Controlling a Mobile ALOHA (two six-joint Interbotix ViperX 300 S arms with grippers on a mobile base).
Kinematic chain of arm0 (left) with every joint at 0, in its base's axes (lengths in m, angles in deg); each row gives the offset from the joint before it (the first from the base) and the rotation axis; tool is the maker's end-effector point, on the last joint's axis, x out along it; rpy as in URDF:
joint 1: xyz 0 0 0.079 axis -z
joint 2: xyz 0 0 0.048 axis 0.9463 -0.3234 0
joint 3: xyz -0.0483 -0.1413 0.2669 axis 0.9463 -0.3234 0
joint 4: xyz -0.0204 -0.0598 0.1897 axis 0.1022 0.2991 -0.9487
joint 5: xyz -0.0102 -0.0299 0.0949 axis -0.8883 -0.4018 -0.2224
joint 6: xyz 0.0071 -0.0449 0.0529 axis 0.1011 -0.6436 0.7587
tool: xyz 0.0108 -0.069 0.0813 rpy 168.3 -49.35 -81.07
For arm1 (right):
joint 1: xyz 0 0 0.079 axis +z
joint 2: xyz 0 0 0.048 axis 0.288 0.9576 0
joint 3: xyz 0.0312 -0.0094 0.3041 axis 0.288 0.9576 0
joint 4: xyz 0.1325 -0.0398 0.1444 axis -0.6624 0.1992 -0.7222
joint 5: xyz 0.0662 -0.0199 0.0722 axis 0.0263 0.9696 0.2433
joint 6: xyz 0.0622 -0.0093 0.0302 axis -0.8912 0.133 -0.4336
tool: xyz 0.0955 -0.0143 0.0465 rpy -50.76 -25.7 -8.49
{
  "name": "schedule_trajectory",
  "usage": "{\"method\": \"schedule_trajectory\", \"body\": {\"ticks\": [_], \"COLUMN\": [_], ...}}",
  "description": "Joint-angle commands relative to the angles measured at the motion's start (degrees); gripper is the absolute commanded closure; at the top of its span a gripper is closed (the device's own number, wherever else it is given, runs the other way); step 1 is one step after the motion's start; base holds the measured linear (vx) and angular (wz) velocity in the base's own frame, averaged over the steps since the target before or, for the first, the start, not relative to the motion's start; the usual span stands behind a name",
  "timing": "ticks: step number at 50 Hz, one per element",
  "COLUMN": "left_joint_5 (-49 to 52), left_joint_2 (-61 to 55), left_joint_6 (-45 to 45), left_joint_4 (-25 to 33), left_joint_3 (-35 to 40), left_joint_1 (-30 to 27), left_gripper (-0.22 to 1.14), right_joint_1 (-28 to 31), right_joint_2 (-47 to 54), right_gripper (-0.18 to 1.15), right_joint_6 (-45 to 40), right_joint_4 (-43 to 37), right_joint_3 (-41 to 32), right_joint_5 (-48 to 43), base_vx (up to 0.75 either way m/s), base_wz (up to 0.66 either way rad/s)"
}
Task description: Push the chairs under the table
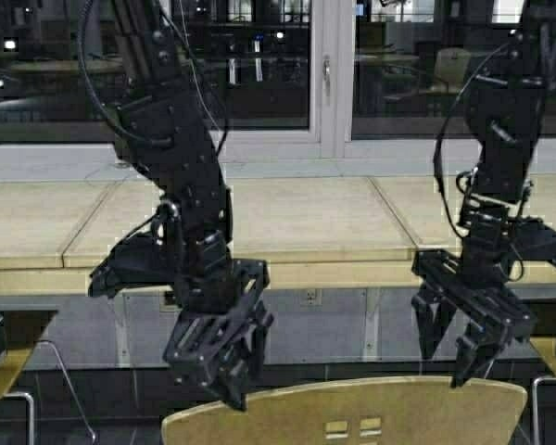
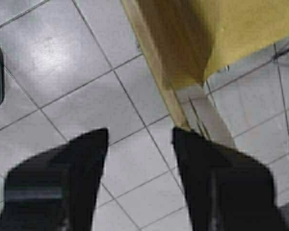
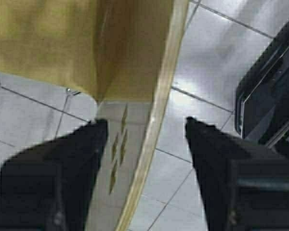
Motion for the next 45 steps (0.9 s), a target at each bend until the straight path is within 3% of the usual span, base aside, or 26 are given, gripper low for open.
{"method": "schedule_trajectory", "body": {"ticks": [1,16,30,45], "left_joint_5": [-0.88,-1.49,-0.35,2.20], "left_joint_2": [-1.05,-7.82,-13.36,-17.31], "left_joint_6": [-1.23,-2.02,-1.23,-0.70], "left_joint_4": [0.62,0.62,0.35,-1.41], "left_joint_3": [1.76,7.38,12.39,14.06], "left_joint_1": [0.18,-0.35,-4.22,-5.62], "left_gripper": [0.10,0.10,0.10,0.10], "right_joint_1": [0.09,0.00,0.00,0.00], "right_joint_2": [0.79,6.94,14.15,16.35], "right_gripper": [0.10,0.10,0.10,0.10], "right_joint_6": [0.09,0.18,0.18,0.35], "right_joint_4": [0.26,1.85,2.81,4.92], "right_joint_3": [-1.93,-6.86,-12.74,-13.80], "right_joint_5": [-0.26,-0.53,-0.53,-1.05], "base_vx": [0.00,0.00,-0.01,-0.01], "base_wz": [0.00,0.00,0.03,0.03]}}
